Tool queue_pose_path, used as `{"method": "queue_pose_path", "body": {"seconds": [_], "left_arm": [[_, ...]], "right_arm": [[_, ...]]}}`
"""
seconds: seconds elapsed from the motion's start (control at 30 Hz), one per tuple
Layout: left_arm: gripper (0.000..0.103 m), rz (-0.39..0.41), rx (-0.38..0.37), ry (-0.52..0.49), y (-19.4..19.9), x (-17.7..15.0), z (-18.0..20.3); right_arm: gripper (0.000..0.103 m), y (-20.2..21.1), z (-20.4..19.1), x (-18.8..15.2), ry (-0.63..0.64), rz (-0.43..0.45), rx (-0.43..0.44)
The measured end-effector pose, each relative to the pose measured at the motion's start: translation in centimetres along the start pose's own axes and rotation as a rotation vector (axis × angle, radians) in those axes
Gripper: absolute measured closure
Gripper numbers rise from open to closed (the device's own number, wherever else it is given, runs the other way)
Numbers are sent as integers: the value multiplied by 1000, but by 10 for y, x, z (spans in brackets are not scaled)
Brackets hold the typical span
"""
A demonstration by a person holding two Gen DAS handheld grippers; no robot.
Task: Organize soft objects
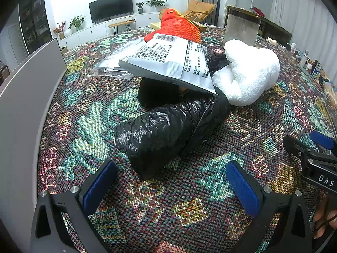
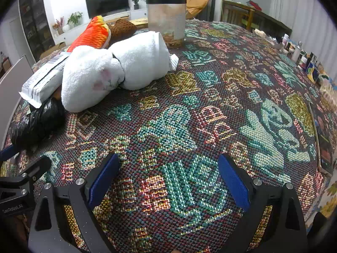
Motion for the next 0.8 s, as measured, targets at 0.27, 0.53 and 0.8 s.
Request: {"method": "queue_pose_path", "body": {"seconds": [0.27,0.53,0.8], "left_arm": [[0,1,-3,1,1,-1,1],[0,1,-3,0,1,-1,1],[0,1,-3,1,1,-1,1]], "right_arm": [[6,0,1,1,0,1,-2],[6,0,1,0,0,1,-2],[7,1,0,-1,-1,2,-3]]}}
Point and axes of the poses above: each gripper's, at about its wrist camera, not at the fingertips, and y roughly against the way its jaws point, z to its right, x to its top, the point moved 7 cm from there along -y, roughly the way its jaws point, and after that the axes turned 11 degrees about -z, right-handed, at the moved point
